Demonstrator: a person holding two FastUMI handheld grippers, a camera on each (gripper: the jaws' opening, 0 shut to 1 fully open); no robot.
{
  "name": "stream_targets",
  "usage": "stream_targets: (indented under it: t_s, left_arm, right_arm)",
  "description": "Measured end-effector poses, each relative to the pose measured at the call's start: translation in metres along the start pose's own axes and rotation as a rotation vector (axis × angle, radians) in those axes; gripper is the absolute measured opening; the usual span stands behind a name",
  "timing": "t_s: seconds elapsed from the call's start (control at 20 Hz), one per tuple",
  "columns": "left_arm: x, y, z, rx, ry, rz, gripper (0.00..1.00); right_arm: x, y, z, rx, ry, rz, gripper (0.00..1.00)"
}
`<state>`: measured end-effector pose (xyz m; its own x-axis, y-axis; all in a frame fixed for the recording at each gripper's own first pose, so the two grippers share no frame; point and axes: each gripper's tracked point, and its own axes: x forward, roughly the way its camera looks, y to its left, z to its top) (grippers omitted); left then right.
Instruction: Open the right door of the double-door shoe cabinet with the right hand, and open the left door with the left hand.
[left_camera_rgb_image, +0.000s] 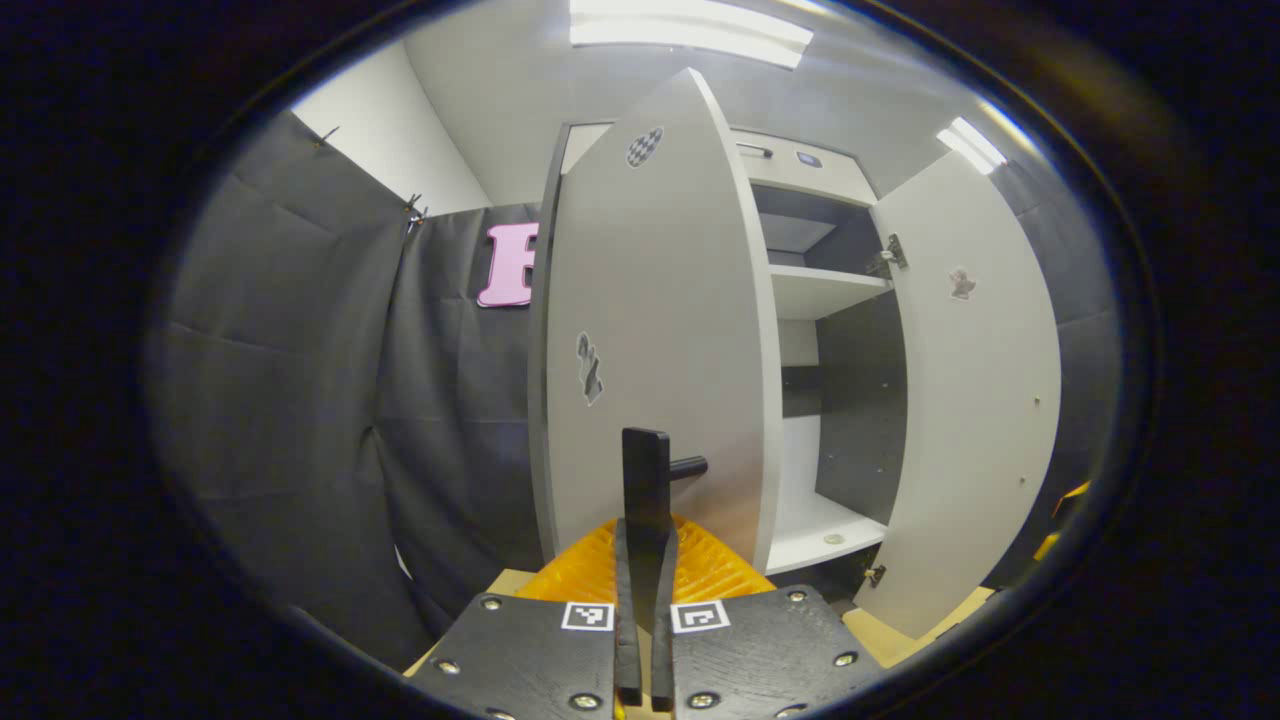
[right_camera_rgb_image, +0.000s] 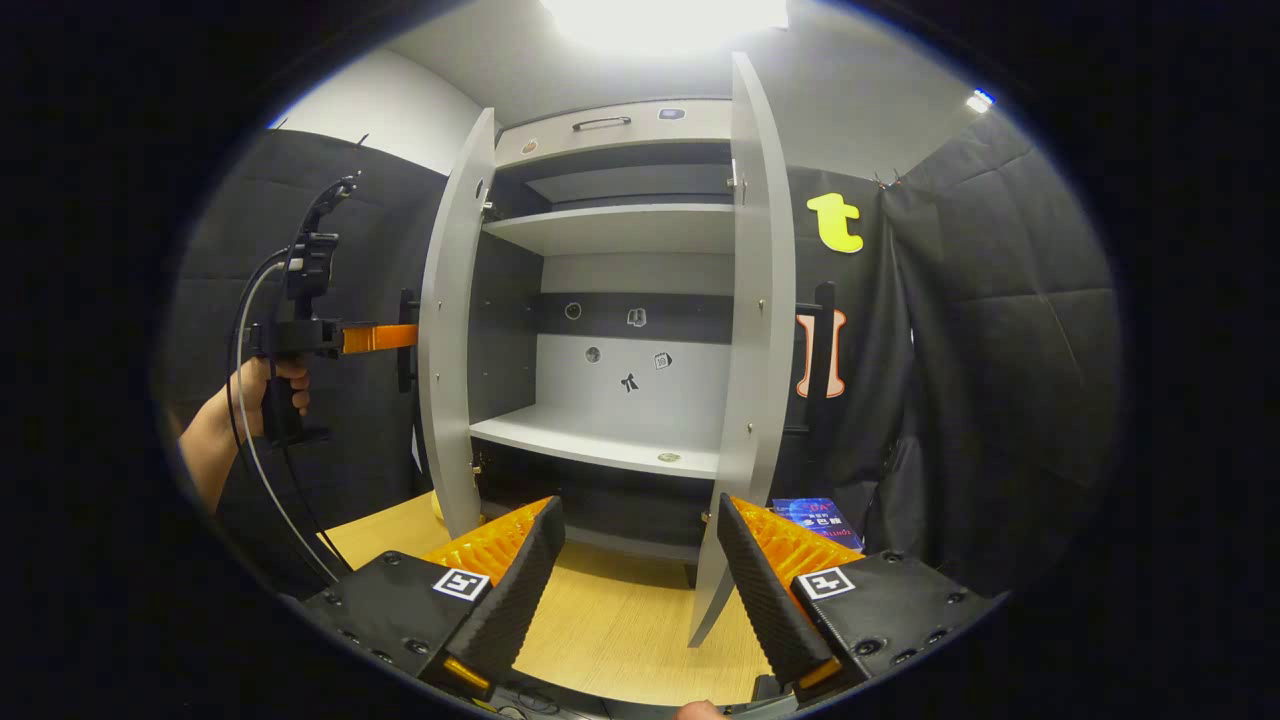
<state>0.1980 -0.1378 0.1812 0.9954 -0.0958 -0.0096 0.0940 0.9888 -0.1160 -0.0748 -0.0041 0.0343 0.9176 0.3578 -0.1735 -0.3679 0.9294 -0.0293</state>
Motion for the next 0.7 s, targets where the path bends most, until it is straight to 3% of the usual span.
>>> stream_targets:
  t_s: [0.4,0.7]
  left_arm:
    - [-0.002,0.015,-0.001,-0.007,0.004,0.051,0.07]
    - [-0.009,0.041,-0.011,-0.017,0.053,0.149,0.07]
  right_arm:
    - [0.011,0.007,0.003,0.004,0.002,0.012,0.94]
    - [0.022,0.025,0.004,-0.013,-0.003,0.041,0.96]
